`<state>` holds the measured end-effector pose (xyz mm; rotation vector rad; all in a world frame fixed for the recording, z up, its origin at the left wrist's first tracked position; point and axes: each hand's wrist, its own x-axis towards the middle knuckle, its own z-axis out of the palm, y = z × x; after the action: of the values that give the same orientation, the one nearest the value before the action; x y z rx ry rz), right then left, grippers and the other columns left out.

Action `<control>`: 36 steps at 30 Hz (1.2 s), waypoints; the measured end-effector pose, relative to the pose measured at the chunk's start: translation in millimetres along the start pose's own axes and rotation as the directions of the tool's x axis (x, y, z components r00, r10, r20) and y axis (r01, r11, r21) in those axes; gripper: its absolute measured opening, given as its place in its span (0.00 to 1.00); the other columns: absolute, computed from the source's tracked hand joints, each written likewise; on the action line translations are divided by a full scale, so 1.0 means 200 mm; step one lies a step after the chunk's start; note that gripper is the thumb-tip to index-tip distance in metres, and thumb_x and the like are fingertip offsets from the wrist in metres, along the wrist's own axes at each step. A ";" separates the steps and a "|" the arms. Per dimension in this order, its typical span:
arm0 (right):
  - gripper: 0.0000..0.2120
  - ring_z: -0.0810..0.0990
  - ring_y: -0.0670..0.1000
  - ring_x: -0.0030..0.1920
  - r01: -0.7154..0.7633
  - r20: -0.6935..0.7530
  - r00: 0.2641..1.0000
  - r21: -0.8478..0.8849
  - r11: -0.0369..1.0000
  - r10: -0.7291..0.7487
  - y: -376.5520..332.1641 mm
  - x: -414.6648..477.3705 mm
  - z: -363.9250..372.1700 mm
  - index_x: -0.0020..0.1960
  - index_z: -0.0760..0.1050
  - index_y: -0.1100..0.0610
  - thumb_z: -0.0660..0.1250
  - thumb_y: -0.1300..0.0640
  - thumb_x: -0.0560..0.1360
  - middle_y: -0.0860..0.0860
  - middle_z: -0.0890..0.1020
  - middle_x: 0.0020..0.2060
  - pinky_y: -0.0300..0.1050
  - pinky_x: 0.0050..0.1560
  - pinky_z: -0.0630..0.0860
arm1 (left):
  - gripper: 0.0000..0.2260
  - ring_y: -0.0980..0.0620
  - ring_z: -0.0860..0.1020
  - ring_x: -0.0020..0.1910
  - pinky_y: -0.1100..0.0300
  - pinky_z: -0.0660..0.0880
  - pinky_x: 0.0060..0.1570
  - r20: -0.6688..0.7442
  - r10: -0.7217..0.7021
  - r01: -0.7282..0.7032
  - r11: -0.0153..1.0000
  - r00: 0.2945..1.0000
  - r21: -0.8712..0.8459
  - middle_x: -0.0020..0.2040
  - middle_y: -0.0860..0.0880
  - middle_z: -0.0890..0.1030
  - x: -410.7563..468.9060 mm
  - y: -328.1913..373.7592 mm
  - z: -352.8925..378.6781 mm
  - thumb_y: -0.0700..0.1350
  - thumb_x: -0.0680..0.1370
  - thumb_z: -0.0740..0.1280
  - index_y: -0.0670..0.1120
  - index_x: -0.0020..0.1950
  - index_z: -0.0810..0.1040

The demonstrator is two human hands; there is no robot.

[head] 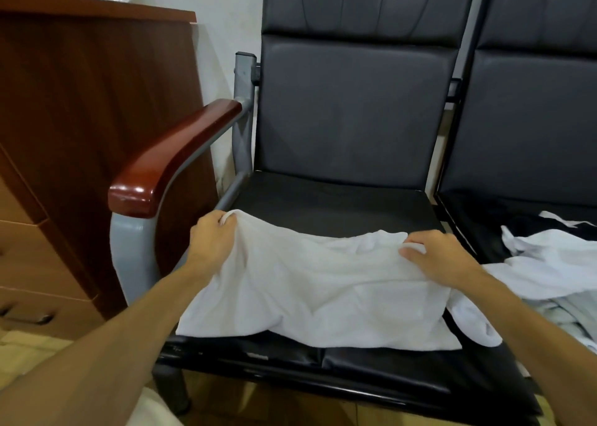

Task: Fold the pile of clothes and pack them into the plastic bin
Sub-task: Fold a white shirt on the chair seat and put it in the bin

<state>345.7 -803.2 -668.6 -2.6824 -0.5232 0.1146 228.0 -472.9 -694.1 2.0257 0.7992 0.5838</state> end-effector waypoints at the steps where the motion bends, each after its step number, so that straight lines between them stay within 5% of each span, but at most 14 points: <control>1: 0.05 0.79 0.54 0.46 0.009 -0.024 1.000 -0.005 1.000 -0.009 -0.01 0.01 -0.02 0.45 0.77 0.51 0.64 0.55 0.78 0.53 0.82 0.44 0.49 0.49 0.77 | 0.12 0.44 0.77 0.50 0.51 0.74 0.52 -0.017 -0.013 0.012 0.999 1.000 -0.053 0.51 0.44 0.80 0.00 0.01 -0.01 0.46 0.82 0.59 0.43 0.57 0.79; 7: 0.06 0.79 0.56 0.43 0.003 -0.104 0.995 -0.057 0.998 -0.009 -0.10 0.18 -0.14 0.49 0.77 0.47 0.62 0.50 0.80 0.54 0.80 0.45 0.56 0.48 0.80 | 0.10 0.48 0.75 0.46 0.55 0.71 0.48 -0.146 -0.030 0.014 0.994 0.989 -0.107 0.48 0.45 0.79 0.07 -0.01 -0.06 0.44 0.81 0.61 0.43 0.56 0.79; 14: 0.09 0.77 0.53 0.42 -0.038 -0.038 0.999 -0.244 0.969 0.030 -0.11 0.34 0.02 0.55 0.76 0.54 0.59 0.53 0.81 0.54 0.78 0.45 0.44 0.40 0.72 | 0.09 0.42 0.77 0.51 0.47 0.77 0.55 -0.138 -0.074 0.089 0.991 0.988 0.105 0.55 0.44 0.79 0.23 -0.07 0.04 0.47 0.80 0.63 0.48 0.59 0.78; 18: 0.13 0.76 0.52 0.55 -0.017 -0.054 0.998 -0.461 0.887 -0.009 -0.10 0.32 0.13 0.63 0.72 0.54 0.62 0.53 0.80 0.53 0.77 0.56 0.46 0.57 0.74 | 0.19 0.43 0.74 0.59 0.50 0.73 0.60 -0.076 -0.039 0.056 0.973 0.996 0.225 0.66 0.43 0.70 0.24 -0.06 0.09 0.44 0.80 0.64 0.47 0.71 0.68; 21: 0.17 0.71 0.51 0.64 0.137 -0.045 0.981 -0.525 0.840 -0.188 -0.12 0.24 0.17 0.68 0.69 0.51 0.62 0.55 0.80 0.51 0.71 0.64 0.45 0.64 0.68 | 0.27 0.42 0.63 0.69 0.49 0.61 0.69 -0.009 0.137 -0.107 0.808 0.991 0.580 0.71 0.43 0.61 0.17 -0.01 0.10 0.47 0.80 0.64 0.48 0.76 0.58; 23: 0.18 0.67 0.50 0.67 0.264 0.085 0.964 -0.369 0.891 -0.251 -0.11 0.15 0.18 0.70 0.67 0.49 0.60 0.52 0.81 0.48 0.68 0.68 0.44 0.66 0.66 | 0.28 0.44 0.59 0.72 0.50 0.57 0.72 0.107 0.249 -0.259 0.723 0.962 0.641 0.73 0.45 0.58 0.09 0.03 0.12 0.46 0.79 0.64 0.49 0.77 0.56; 27: 0.30 0.51 0.50 0.77 0.311 0.451 0.876 -0.257 0.915 -0.171 -0.04 0.00 0.24 0.78 0.54 0.47 0.51 0.36 0.79 0.47 0.53 0.78 0.46 0.76 0.51 | 0.25 0.46 0.58 0.72 0.53 0.56 0.71 0.488 0.199 -0.475 0.690 0.850 0.546 0.74 0.47 0.57 -0.12 0.07 0.18 0.43 0.80 0.60 0.50 0.76 0.58; 29: 0.52 0.44 0.50 0.78 0.290 0.501 0.857 -0.277 0.916 -0.120 0.00 -0.05 0.26 0.79 0.46 0.46 0.31 0.20 0.62 0.48 0.46 0.79 0.47 0.76 0.44 | 0.23 0.46 0.58 0.73 0.53 0.55 0.72 0.676 0.087 -0.558 0.646 0.732 0.521 0.75 0.47 0.57 -0.18 0.05 0.17 0.44 0.82 0.57 0.50 0.77 0.57; 31: 0.68 0.40 0.51 0.78 0.294 0.519 0.849 -0.312 0.903 -0.097 0.04 -0.09 0.27 0.79 0.41 0.45 0.19 0.19 0.42 0.47 0.42 0.78 0.48 0.75 0.40 | 0.21 0.47 0.57 0.74 0.53 0.54 0.73 0.757 -0.007 -0.581 0.637 0.653 0.506 0.76 0.47 0.56 -0.22 0.01 0.14 0.47 0.84 0.52 0.50 0.77 0.56; 36: 0.68 0.37 0.49 0.77 0.272 0.581 0.811 -0.269 0.924 -0.070 0.06 -0.25 0.22 0.78 0.39 0.44 0.21 0.19 0.41 0.46 0.40 0.78 0.50 0.75 0.37 | 0.22 0.51 0.49 0.77 0.57 0.45 0.75 0.829 -0.064 -0.607 0.650 0.556 0.458 0.79 0.52 0.49 -0.34 -0.03 0.10 0.52 0.85 0.44 0.52 0.79 0.49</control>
<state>297.7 -815.9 -714.8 -2.8929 -1.0533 0.8624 192.7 -531.0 -716.0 2.8052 0.0493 -0.6371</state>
